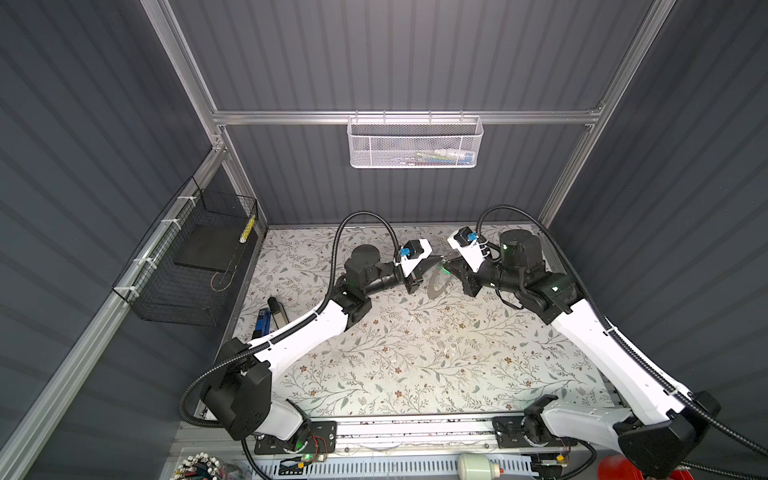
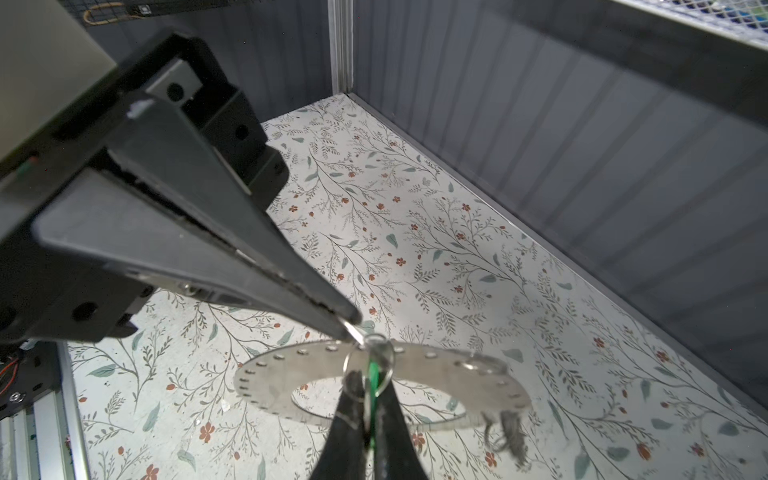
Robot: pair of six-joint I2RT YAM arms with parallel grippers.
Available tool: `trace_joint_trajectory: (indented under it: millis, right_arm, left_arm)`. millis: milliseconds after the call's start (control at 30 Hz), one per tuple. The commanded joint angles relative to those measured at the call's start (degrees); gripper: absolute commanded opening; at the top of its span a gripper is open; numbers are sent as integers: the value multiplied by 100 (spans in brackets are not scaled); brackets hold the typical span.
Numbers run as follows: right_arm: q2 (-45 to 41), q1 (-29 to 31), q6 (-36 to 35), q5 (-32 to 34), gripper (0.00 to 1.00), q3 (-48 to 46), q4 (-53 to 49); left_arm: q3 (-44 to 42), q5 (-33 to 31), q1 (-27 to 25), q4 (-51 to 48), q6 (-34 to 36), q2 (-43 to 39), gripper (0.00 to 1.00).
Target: Put the keys on the keyring
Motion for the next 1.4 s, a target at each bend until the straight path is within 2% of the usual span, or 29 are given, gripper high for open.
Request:
trace_joint_trajectory:
  millis: [0,267,333,367,400,467,600,667,733,833,933,1067,1200,1367]
  right_arm:
    - [-1,22,-96,408,0,211,-412]
    - [259,31,-451,468,0,506,-803]
    - [488,34,-571,469,0,606,-938]
    - [657,40,-666,452,0,709,-1104]
    - [852,41,-713,426,0,818,-1223]
    - [1205,48,-773,268,0,968,-1283]
    - [2222,148,-764,-254,0,1475,-1057]
    - [2805,228,-696,-687,0,1817,-801]
    - [3381,292,-561,-895,0,2220,-616]
    - [3964,325,-392,-1046,0,2603,-369]
    - [4318,301,-305,-792,0,2617,-359]
    - [4600,167,-313,-43,0,2375,-787]
    - [4434,100,-690,765,0,1618,-775]
    - [4434,-25,-1082,1550,0,1219,-1002]
  left_arm:
    - [354,145,15,-690,532,-219,0]
    - [781,72,62,-2056,1005,-128,0]
    - [762,-146,149,-2214,833,-129,34]
    - [686,-299,253,-2234,701,-190,47]
    - [536,-466,386,-2176,535,-298,57]
    - [172,-815,621,-2014,355,-575,67]
    - [-449,-1771,1096,-2245,114,-1233,72]
    - [-811,-2304,1251,-2158,-39,-1577,77]
    - [-1129,-2757,1328,-2138,-74,-1865,82]
    - [-1439,-3127,1353,-2260,-137,-2165,83]
    - [-1711,-3334,1357,-2256,-256,-2328,84]
    - [-1879,-3344,1357,-2256,-321,-2285,84]
    - [-1952,-3456,1357,-2252,-229,-2128,85]
    - [-1980,-3605,1357,-2208,-124,-1908,85]
